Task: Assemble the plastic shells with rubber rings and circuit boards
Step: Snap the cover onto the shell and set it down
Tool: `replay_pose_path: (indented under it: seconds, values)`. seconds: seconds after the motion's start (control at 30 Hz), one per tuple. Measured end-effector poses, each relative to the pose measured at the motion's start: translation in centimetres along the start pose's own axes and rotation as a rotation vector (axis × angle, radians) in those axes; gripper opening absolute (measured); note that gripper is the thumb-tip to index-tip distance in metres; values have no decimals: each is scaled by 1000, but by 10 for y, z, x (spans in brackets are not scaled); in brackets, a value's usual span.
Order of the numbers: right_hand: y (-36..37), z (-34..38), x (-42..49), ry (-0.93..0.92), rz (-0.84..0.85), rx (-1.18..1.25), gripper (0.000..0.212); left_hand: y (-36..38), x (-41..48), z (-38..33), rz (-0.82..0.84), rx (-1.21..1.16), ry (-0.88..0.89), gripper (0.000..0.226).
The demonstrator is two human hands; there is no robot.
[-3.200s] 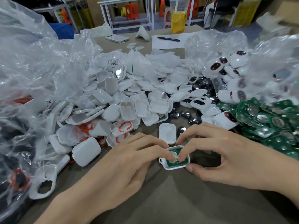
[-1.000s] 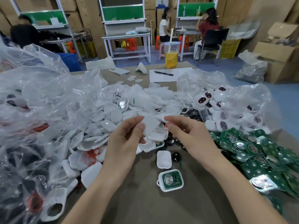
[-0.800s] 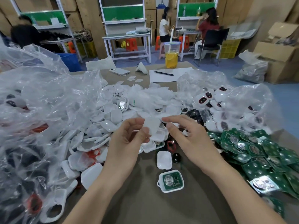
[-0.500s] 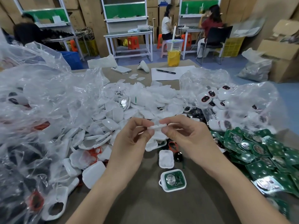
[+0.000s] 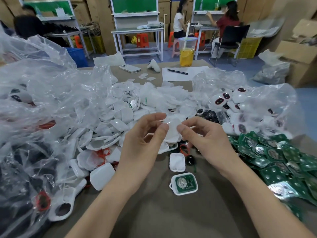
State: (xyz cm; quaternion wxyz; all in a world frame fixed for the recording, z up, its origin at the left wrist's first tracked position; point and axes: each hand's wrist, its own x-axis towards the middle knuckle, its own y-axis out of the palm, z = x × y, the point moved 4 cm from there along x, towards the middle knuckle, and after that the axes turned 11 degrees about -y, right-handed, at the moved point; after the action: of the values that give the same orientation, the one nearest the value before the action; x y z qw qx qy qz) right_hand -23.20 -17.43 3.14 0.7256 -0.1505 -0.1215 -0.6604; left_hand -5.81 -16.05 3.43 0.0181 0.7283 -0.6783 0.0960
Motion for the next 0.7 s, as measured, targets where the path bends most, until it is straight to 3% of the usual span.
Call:
replay_pose_path:
  seconds: [0.13, 0.4, 0.7]
  values:
    - [1, 0, 0, 60, 1, 40, 18, -1, 0, -3, 79, -71, -65, 30]
    - [1, -8, 3, 97, 15, 128, 14, 0, 7, 0, 75, -99, -128, 28]
    - [-1, -11, 3, 107, -26, 114, 24, 0, 10, 10, 31, -46, -167, 8]
